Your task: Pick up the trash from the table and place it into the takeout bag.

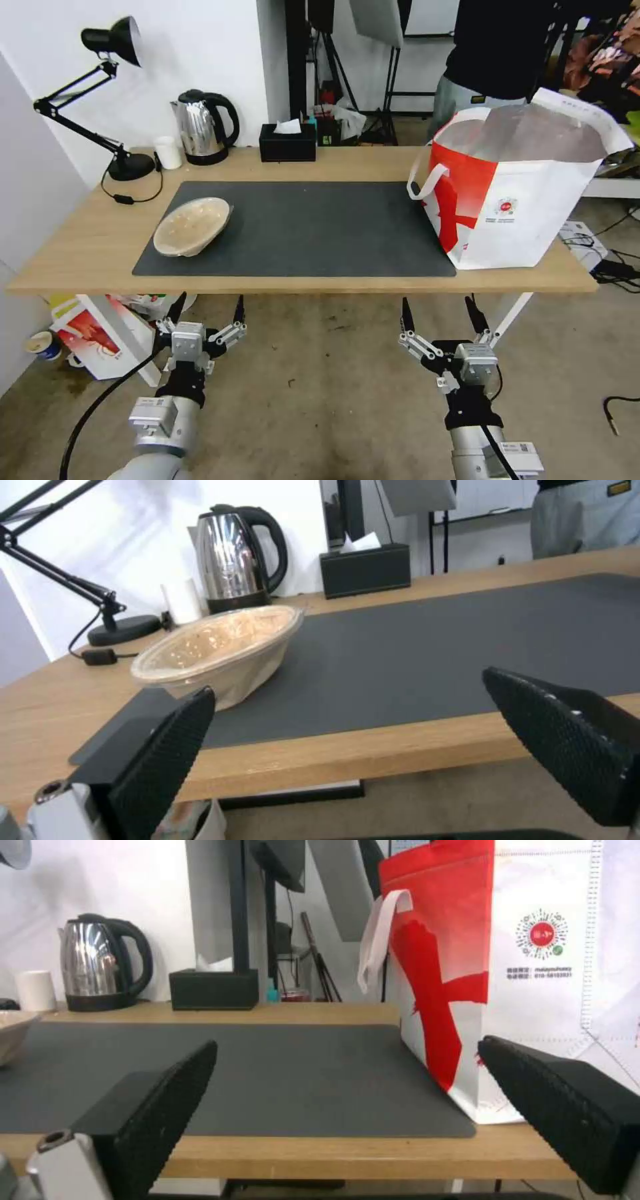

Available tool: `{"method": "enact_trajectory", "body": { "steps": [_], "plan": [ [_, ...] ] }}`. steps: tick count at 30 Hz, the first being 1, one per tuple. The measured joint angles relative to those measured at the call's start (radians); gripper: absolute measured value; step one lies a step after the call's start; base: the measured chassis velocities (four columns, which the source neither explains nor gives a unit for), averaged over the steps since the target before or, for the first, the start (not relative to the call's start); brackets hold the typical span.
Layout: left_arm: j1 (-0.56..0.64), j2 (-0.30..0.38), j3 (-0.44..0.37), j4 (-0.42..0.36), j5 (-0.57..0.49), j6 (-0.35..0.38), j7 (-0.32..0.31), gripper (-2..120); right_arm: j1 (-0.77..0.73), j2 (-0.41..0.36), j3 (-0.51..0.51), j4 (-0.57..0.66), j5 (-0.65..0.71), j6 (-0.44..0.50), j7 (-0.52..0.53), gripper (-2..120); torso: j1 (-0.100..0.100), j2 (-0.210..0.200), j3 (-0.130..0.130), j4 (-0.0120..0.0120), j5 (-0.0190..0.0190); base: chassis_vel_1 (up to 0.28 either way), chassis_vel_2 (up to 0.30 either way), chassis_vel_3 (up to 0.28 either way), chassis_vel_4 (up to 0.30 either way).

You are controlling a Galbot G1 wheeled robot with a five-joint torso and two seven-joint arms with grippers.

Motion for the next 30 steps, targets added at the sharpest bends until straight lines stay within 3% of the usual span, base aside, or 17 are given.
{"method": "enact_trajectory", "body": {
  "steps": [30],
  "plan": [
    [0.000,0.000,0.000,0.000,0.000,0.000,0.000,100,0.000,0.000,0.000,0.000,0.000,0.000,0.001,100,0.000,0.000,0.000,0.0000,0.0000,0.000,0.000,0.000,0.000]
  ]
}}
